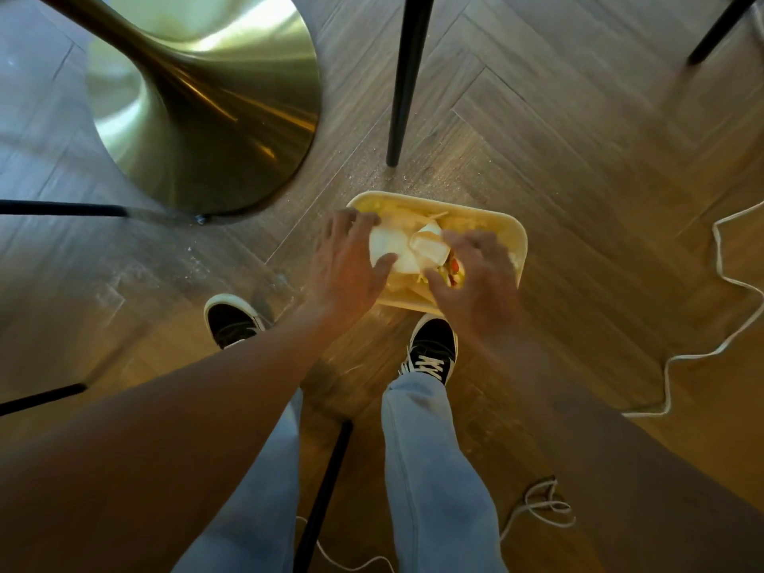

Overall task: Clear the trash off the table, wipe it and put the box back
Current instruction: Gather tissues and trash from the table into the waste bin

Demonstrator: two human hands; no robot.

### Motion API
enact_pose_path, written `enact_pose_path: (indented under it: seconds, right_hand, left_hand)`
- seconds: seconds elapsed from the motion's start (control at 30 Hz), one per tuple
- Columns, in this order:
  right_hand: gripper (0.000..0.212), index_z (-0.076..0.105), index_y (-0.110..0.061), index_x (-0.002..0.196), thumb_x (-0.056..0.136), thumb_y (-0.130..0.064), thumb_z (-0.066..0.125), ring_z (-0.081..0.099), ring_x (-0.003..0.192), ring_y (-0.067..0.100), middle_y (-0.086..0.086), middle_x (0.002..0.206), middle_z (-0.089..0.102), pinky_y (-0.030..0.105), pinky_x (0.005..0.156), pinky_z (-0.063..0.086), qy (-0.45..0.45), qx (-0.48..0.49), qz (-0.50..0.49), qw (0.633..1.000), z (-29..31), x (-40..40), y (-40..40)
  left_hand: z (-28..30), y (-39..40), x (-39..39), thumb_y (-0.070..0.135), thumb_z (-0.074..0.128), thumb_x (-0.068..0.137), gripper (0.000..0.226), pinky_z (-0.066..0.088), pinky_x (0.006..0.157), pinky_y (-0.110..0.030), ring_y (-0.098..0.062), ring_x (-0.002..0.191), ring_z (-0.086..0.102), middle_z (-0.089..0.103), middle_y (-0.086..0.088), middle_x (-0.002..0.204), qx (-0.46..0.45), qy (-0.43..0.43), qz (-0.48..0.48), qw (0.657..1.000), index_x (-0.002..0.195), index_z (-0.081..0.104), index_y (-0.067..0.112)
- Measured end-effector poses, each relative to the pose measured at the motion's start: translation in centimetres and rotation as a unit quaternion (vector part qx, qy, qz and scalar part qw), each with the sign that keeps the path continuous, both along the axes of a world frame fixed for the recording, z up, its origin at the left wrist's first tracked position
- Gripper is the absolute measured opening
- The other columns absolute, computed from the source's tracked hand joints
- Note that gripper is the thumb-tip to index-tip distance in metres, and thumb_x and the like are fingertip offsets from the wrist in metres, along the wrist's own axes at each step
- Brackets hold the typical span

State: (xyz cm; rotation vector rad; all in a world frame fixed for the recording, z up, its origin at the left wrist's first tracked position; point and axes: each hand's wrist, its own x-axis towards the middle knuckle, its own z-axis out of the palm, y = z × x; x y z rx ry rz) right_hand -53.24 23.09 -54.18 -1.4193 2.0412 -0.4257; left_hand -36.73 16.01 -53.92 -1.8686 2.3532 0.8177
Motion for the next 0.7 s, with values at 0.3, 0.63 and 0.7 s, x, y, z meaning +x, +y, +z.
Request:
enact_pose_path:
  seconds: [0.3,0.63,0.7]
  right_hand:
    - [0.031,0.066,-0.021,0.12,0.091,-0.016,0.055,0.056,0.111,0.03,0.006,0.123,0.061,0.046,0.09,0.047,0.029,0.051,0.13,0.99,-3.1,0.3,-1.6]
    - [0.06,0.043,-0.024,0.141,0.085,-0.007,0.053,0.037,0.132,0.026,0.002,0.145,0.042,0.045,0.106,0.034,0.029,0.199,0.175,0.964,0.4,-0.6,-2.5]
    - [0.06,0.045,-0.022,0.141,0.084,-0.006,0.054,0.037,0.131,0.026,0.004,0.144,0.043,0.045,0.107,0.034,-0.001,0.2,0.146,0.969,2.3,-0.7,-2.5]
  left_hand:
    - [-1.3,2.2,1.4,0.023,0.04,0.1,0.038,0.04,0.106,-0.041,-0.023,0.132,0.042,0.049,-0.005,0.141,0.096,-0.041,-0.153,0.983,0.136,0.05,0.015]
    - [1.2,1.6,1.5,0.026,0.047,0.096,0.034,0.047,0.098,-0.042,-0.024,0.128,0.046,0.046,-0.004,0.142,0.178,-0.062,-0.155,0.97,0.128,0.055,0.019]
    - [2.9,1.5,1.5,0.024,0.05,0.095,0.03,0.05,0.091,-0.038,-0.02,0.116,0.054,0.052,-0.001,0.133,0.184,-0.038,-0.118,0.975,0.123,0.059,0.021]
